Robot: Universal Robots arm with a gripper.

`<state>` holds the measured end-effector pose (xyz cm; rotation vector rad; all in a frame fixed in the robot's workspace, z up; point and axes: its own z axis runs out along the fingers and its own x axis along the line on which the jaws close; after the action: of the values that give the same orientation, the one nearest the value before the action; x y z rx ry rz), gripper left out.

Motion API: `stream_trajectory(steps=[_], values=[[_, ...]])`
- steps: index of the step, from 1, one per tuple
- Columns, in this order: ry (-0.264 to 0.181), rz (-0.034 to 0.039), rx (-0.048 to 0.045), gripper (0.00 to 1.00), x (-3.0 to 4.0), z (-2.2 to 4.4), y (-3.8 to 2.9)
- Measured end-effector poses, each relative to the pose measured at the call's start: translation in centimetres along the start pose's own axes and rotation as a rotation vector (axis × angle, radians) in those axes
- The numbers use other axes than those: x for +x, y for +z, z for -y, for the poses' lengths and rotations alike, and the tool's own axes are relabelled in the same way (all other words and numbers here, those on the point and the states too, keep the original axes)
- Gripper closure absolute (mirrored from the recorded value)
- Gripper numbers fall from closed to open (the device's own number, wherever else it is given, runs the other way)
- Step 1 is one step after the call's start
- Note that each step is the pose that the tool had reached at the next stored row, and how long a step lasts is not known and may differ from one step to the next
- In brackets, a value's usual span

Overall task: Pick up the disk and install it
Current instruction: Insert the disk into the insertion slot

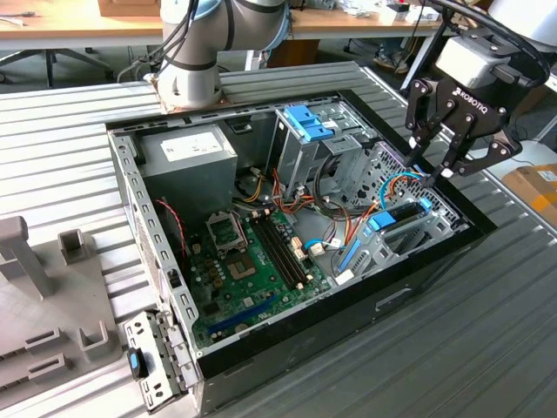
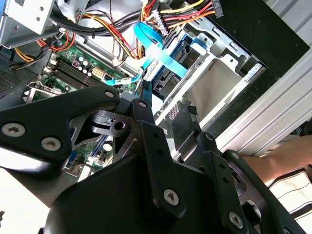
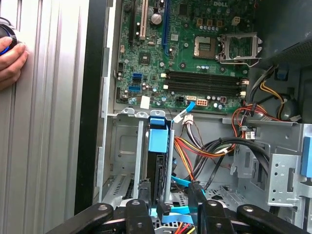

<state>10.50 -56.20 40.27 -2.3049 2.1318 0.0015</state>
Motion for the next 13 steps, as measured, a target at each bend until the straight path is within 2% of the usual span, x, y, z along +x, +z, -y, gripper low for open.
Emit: stream_trajectory(steps=[3,13], values=[[0.000,0.0000,0.0000,0.56,0.02,0.30,0.00],[0.000,-0.0001,0.0000,0.56,0.05,2.16,0.00]])
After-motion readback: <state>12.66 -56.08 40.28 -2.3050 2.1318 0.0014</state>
